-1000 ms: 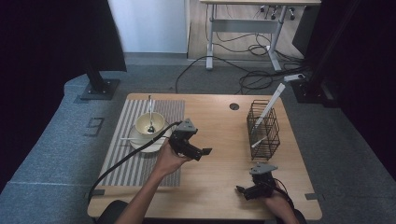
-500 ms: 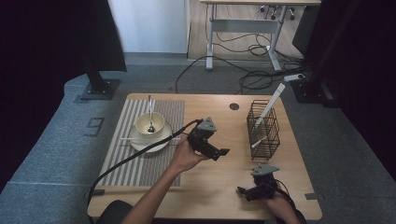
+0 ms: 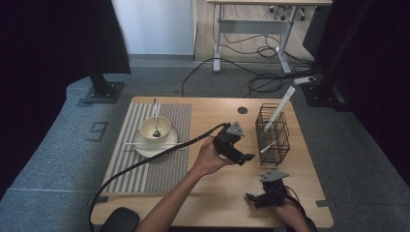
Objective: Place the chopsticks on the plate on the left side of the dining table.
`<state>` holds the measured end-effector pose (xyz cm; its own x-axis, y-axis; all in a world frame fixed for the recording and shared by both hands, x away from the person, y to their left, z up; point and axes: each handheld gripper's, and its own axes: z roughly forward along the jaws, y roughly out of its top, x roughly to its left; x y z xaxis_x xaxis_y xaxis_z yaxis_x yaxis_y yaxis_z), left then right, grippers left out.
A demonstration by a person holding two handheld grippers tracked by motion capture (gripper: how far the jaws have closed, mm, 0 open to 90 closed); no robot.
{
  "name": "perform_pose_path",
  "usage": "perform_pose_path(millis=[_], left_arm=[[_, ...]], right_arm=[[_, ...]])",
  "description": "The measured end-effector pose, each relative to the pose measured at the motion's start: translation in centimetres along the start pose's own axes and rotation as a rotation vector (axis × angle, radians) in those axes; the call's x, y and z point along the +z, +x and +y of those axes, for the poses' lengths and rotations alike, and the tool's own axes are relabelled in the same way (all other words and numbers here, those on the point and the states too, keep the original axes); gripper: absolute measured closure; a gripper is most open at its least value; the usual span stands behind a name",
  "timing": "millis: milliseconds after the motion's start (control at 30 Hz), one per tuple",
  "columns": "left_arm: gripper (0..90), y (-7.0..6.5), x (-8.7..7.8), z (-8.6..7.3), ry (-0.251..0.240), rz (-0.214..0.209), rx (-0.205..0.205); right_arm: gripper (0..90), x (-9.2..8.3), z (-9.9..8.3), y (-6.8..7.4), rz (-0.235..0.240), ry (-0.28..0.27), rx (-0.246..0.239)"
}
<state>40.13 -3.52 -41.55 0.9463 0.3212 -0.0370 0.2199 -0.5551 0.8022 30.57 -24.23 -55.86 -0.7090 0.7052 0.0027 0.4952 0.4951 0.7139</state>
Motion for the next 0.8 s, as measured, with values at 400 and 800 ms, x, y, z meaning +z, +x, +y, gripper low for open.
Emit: perform_pose_path(millis=[400, 800], left_arm=[[14.3, -1.2, 3.4, 1.8, 0.009, -0.046, 0.042], [38.1, -1.1, 4.4, 2.5, 0.002, -0.014, 0.052]], right_arm=[[0.0, 0.0, 0.0, 0.0, 0.0, 0.0, -0.002], [0.0, 0.0, 0.0, 0.0, 0.001, 0.0, -0.001]])
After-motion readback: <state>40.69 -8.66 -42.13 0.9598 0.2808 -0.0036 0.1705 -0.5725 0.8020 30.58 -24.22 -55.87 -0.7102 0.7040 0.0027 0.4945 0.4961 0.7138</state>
